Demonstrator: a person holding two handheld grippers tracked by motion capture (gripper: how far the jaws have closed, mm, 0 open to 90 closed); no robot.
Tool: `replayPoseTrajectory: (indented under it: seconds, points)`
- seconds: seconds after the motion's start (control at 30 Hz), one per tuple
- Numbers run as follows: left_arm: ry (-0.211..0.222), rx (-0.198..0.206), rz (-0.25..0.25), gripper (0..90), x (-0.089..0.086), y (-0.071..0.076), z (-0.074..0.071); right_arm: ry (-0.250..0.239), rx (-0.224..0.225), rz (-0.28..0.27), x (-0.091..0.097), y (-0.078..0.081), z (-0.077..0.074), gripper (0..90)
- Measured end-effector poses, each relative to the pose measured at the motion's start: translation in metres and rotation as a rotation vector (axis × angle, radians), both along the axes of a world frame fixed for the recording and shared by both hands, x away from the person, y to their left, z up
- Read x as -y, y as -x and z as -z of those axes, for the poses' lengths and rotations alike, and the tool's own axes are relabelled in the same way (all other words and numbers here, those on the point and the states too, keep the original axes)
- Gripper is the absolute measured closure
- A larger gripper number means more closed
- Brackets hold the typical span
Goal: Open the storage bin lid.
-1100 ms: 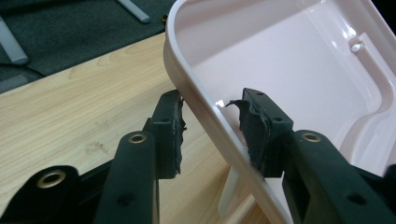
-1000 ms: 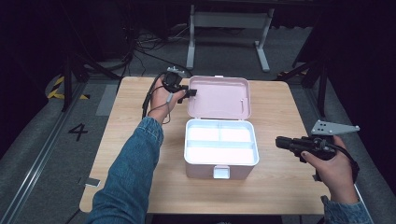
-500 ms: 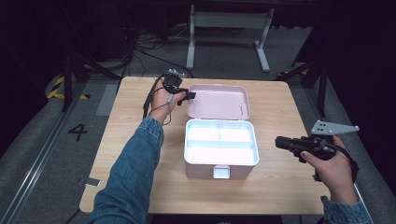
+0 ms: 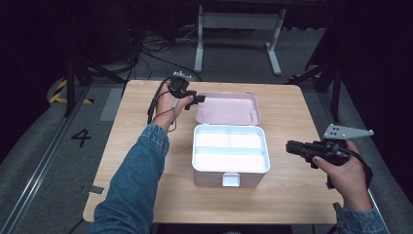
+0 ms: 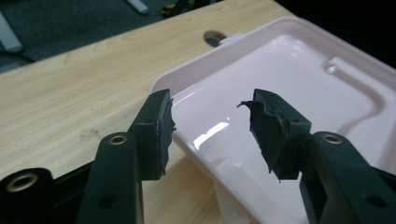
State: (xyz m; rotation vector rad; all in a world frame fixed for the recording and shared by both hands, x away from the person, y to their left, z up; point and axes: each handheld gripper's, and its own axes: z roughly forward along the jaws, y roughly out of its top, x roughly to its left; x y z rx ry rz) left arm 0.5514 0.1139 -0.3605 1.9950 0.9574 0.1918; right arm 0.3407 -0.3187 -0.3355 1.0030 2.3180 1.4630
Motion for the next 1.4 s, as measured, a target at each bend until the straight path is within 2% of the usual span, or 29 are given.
replayPoseTrajectory:
  seconds: [0.17, 0.27, 0.37, 0.47, 0.5, 0.7, 0.9, 1.07, 1.17, 1.3, 1.4]
  points:
    - [0.019, 0.093, 0.034, 48.7, -0.008, 0.029, -0.031, -0.002, -0.011, -0.006, -0.002, -0.004, 0.001, 78.4]
    - [0.017, 0.129, 0.045, 47.8, -0.017, 0.048, -0.046, -0.002, -0.009, -0.014, -0.004, -0.007, 0.001, 77.4]
    - [0.014, 0.153, 0.056, 46.8, -0.027, 0.065, -0.057, 0.000, -0.005, -0.008, -0.004, -0.010, 0.000, 76.8]
    - [0.014, 0.177, 0.059, 46.4, -0.042, 0.091, -0.068, -0.006, -0.005, -0.006, -0.003, -0.014, -0.001, 75.1]
    - [0.014, 0.177, 0.059, 46.2, -0.042, 0.091, -0.068, -0.006, -0.005, -0.006, -0.003, -0.014, -0.001, 75.1]
    - [0.000, 0.192, 0.060, 45.7, -0.063, 0.130, -0.079, -0.010, -0.005, 0.008, 0.001, -0.027, -0.003, 72.2]
    - [-0.044, 0.188, 0.028, 44.6, -0.086, 0.161, -0.080, 0.021, -0.017, 0.042, 0.007, -0.038, -0.002, 69.1]
    - [-0.113, 0.162, 0.015, 43.3, -0.101, 0.187, -0.072, 0.078, -0.038, 0.075, 0.014, -0.046, 0.000, 64.6]
    - [-0.151, 0.151, 0.003, 42.4, -0.110, 0.193, -0.062, 0.119, -0.066, 0.099, 0.018, -0.050, 0.006, 62.7]
    - [-0.152, 0.110, -0.028, 42.4, -0.124, 0.198, -0.045, 0.141, -0.103, 0.105, 0.019, -0.053, 0.015, 60.6]
    - [-0.174, 0.087, -0.041, 41.5, -0.130, 0.200, -0.033, 0.162, -0.116, 0.116, 0.021, -0.055, 0.019, 59.7]
